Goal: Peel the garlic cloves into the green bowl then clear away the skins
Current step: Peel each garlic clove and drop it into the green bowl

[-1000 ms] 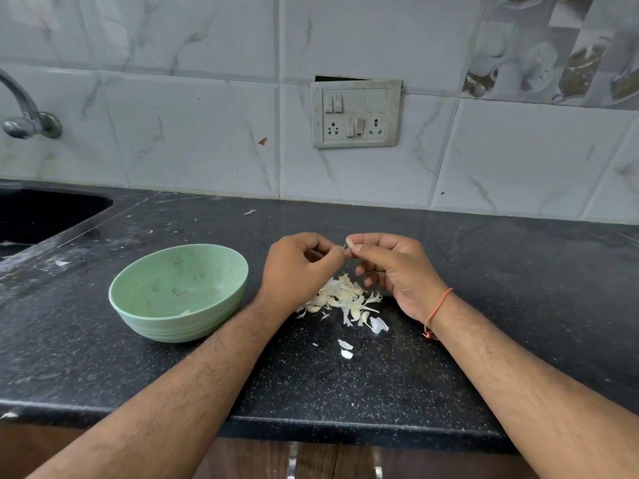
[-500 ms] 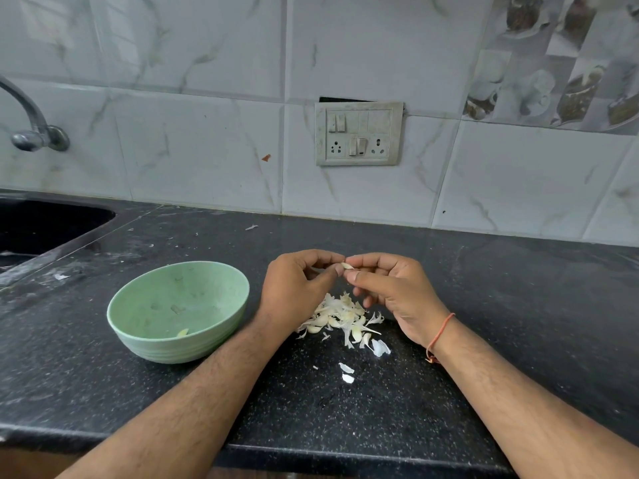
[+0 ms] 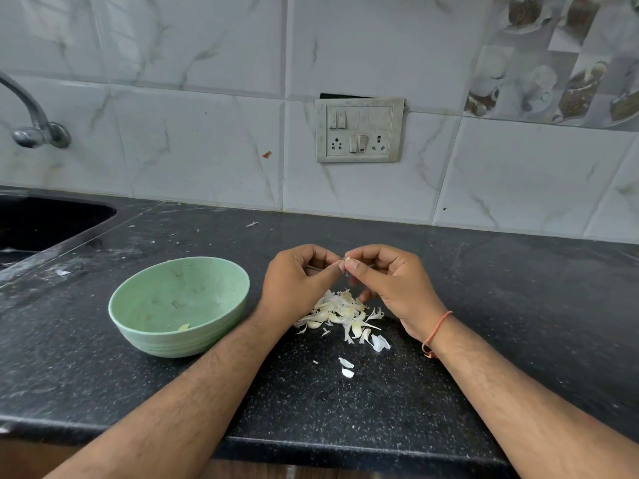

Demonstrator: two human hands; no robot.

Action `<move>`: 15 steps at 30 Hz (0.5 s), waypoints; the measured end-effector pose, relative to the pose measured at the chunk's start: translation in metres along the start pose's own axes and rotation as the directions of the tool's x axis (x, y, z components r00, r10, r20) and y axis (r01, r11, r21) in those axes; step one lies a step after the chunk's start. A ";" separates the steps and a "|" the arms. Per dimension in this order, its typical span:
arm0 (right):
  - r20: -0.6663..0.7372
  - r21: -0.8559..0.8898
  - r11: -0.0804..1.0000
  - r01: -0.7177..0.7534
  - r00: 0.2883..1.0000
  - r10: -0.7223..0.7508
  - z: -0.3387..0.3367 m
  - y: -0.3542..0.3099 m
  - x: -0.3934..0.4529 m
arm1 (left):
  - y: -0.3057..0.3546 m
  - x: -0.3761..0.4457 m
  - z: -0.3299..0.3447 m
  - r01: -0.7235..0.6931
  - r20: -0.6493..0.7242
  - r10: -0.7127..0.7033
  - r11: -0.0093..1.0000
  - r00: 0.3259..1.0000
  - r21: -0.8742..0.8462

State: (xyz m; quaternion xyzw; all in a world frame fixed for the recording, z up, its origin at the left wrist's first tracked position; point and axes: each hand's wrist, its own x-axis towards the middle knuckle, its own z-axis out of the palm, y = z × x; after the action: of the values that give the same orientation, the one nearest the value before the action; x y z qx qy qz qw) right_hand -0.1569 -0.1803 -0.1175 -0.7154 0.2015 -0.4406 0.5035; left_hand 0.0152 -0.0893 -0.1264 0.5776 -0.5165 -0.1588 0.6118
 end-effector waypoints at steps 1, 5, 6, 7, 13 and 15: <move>0.001 -0.013 1.000 0.005 1.000 -0.005 0.001 0.000 0.000 | 0.001 0.000 0.000 -0.003 0.000 0.003 1.000 1.000 0.003; -0.039 -0.055 0.998 0.023 0.999 -0.025 0.001 0.002 0.002 | 0.001 -0.002 0.000 0.007 0.031 -0.007 1.000 0.999 -0.018; -0.038 -0.074 0.997 0.033 0.999 -0.036 0.000 0.002 0.003 | 0.002 -0.002 0.000 0.011 0.034 -0.010 1.000 0.999 -0.025; -0.033 -0.098 0.994 0.041 0.998 -0.044 0.000 0.003 0.003 | 0.002 -0.002 0.000 0.015 0.033 -0.014 0.999 0.999 -0.033; -0.044 -0.244 0.966 0.085 0.994 -0.099 0.000 0.000 0.000 | 0.003 -0.001 0.000 0.045 0.002 -0.045 0.998 0.999 -0.044; -0.051 -0.285 0.952 0.107 0.991 -0.127 0.000 0.000 0.000 | 0.004 -0.002 -0.001 0.049 0.001 -0.049 0.998 0.999 -0.048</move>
State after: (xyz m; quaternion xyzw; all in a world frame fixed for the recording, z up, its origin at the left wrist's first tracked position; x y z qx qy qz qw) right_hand -0.1568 -0.1804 -0.1172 -0.7748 0.2367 -0.4609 0.3622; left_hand 0.0134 -0.0865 -0.1235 0.5753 -0.4984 -0.1859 0.6214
